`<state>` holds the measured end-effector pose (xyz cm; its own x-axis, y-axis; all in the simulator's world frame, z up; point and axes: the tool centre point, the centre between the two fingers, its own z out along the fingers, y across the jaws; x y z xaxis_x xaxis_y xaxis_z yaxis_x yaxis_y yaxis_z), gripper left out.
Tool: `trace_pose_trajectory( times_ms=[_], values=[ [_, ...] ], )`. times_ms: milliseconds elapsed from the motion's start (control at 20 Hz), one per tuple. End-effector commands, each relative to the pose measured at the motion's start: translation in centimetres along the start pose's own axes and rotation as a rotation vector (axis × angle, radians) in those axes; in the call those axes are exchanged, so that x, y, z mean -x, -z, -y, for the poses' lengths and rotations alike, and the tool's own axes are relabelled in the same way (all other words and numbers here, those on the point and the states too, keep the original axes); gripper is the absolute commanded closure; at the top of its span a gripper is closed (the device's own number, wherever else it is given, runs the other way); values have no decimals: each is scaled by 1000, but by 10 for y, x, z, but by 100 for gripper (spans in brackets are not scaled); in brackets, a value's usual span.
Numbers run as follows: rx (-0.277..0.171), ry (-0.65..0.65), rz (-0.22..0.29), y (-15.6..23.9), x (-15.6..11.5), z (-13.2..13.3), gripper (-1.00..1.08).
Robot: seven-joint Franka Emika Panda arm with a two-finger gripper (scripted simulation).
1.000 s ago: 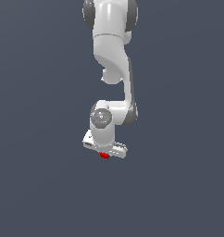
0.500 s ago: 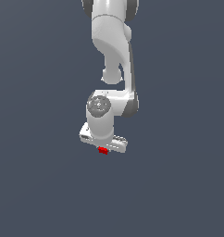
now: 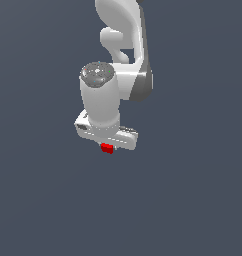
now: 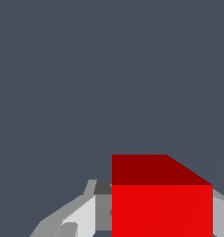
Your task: Pick up the red cube and move it to a goal position.
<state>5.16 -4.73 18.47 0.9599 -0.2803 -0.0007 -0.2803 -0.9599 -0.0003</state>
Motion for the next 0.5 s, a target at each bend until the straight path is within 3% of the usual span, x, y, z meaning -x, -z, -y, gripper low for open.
trace_pose_trajectory(
  times_ms=[0,450],
  values=[
    [0,0,0,31,1,-3,108],
    [0,0,-1,130,2,-13,108]
  ],
)
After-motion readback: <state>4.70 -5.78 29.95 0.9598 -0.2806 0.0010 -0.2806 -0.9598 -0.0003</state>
